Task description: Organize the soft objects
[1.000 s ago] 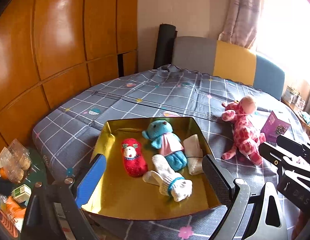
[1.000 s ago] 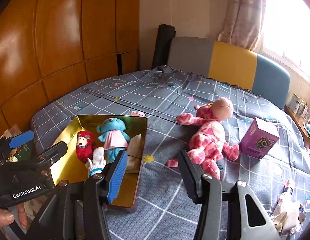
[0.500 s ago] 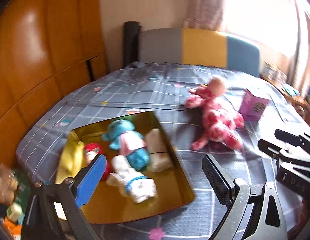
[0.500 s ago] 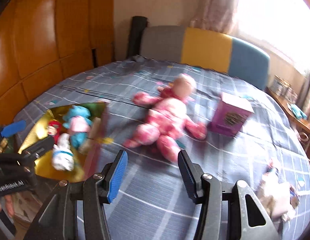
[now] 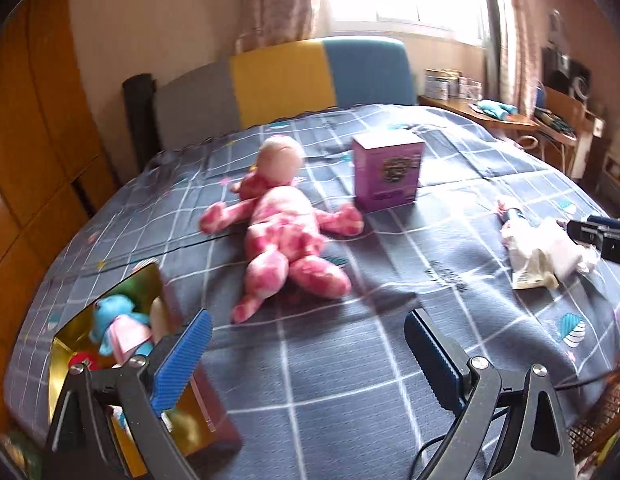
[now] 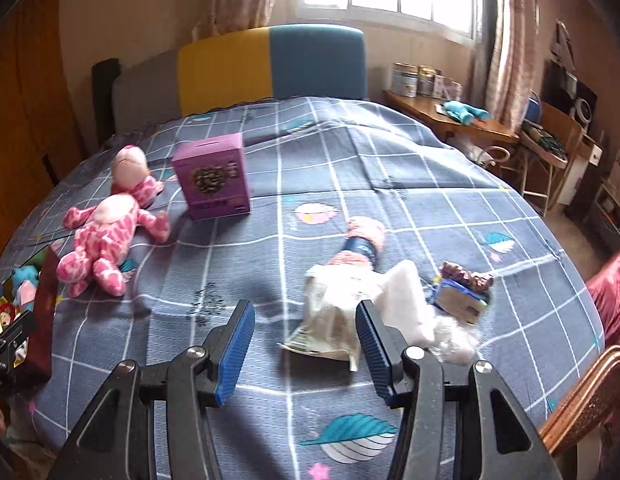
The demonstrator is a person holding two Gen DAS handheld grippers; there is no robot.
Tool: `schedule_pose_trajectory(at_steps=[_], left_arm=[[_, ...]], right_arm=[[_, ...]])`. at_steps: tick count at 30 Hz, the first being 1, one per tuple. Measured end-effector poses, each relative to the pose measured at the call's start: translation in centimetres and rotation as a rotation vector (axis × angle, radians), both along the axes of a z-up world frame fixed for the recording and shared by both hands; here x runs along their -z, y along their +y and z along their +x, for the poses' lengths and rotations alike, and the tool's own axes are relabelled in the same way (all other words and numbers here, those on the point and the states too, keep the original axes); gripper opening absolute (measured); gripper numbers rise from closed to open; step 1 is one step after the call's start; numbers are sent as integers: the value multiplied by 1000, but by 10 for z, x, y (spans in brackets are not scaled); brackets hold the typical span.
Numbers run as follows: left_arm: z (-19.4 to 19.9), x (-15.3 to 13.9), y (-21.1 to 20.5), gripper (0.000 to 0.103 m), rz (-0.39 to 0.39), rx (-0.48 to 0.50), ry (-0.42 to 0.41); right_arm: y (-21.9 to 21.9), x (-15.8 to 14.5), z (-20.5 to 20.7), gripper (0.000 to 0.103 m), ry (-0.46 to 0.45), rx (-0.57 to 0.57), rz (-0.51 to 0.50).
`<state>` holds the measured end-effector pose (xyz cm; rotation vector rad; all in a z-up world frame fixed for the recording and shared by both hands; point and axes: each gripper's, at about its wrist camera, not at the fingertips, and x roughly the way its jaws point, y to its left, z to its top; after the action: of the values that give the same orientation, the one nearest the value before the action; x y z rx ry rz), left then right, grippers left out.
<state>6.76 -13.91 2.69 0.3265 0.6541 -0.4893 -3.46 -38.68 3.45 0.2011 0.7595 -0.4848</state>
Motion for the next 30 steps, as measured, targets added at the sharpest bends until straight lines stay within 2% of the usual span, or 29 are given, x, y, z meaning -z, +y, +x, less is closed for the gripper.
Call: schedule_pose_trajectory(at_steps=[9,23,26,30], left_arm=[[-15,4,-61,97,42,132,-3],[-34,13,-126,97,72,277,11],[-34,17,-138,97,55,304,48],[-17,30,-154,94,-17,319,207]], right_arm=[[-47,-1,-40,53,-7,106,38],[-77,2,-65,53,-9,182,70],[-82,3,-68,53,-10,192,78],[-87,6,-70,53,-8,202,90]])
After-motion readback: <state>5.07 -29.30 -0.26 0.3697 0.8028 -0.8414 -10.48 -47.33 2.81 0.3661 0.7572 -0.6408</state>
